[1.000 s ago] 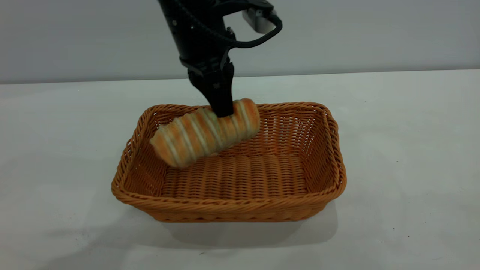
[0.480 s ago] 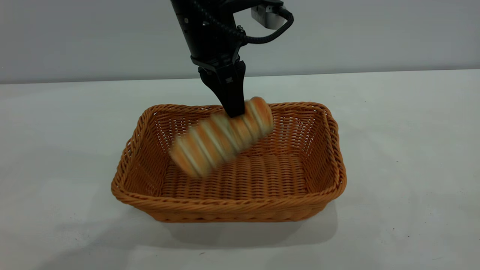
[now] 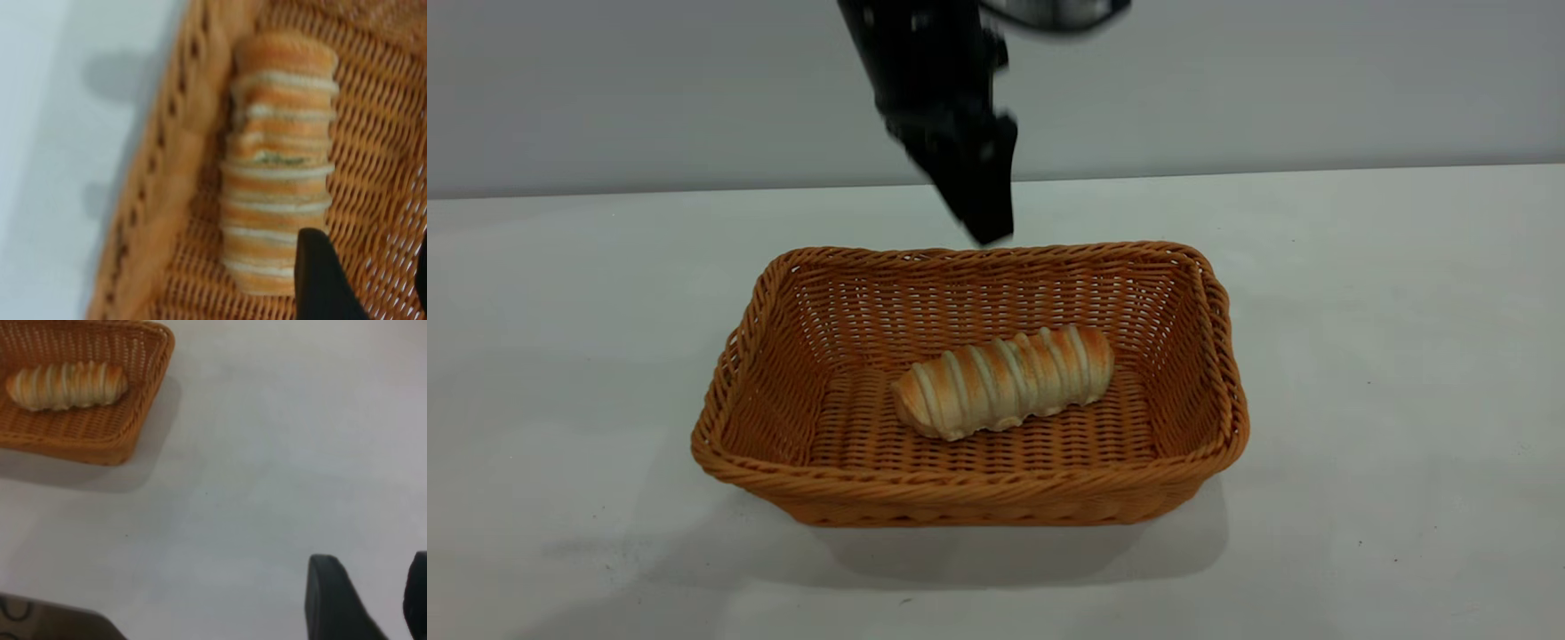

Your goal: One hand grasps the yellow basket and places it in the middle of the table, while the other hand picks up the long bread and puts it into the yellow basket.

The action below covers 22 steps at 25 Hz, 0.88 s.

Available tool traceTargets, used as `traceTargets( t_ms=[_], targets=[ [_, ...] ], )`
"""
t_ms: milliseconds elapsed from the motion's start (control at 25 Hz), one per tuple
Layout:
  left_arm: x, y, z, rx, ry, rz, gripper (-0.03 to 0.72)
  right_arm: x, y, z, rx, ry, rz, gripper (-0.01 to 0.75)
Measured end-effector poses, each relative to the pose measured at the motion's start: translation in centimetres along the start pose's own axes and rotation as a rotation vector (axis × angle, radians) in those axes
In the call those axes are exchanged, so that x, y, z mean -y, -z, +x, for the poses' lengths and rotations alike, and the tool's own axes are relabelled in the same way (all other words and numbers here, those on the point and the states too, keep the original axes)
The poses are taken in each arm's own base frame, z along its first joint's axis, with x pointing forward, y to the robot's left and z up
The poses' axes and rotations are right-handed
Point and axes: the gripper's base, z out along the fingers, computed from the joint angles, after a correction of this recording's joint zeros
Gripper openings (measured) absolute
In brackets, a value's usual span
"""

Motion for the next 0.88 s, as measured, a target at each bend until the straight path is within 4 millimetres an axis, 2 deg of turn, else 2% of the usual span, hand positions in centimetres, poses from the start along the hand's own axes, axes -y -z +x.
traceTargets(
  t_ms=[120,240,440,480,560,720,880],
  targets=[
    [0.7,4.0,-0.7,0.086,0.005,-0.062,0.399,0.0,0.0,0.0,0.000,-0.005,0.002,0.302],
    [2.0,9.2,-1.1,0.195,-0.002,-0.137,0.399,0.1,0.0,0.0,-0.001,-0.012,0.007,0.302],
    [5.3,17.8,-0.2,0.340,-0.003,-0.223,0.399,0.1,0.0,0.0,-0.001,-0.016,0.008,0.302],
    [6.4,20.0,0.4,0.367,0.002,-0.237,0.399,0.1,0.0,0.0,-0.001,-0.015,0.010,0.302],
    [8.1,23.0,1.5,0.408,0.023,-0.254,0.399,0.2,0.0,0.0,-0.002,-0.007,0.024,0.302],
    [12.6,29.9,5.0,0.513,0.074,-0.305,0.399,0.7,0.0,0.1,-0.007,0.016,0.079,0.302],
    [17.5,36.4,10.2,0.659,0.151,-0.429,0.399,0.9,0.0,0.1,-0.009,0.017,0.103,0.302]
  ],
)
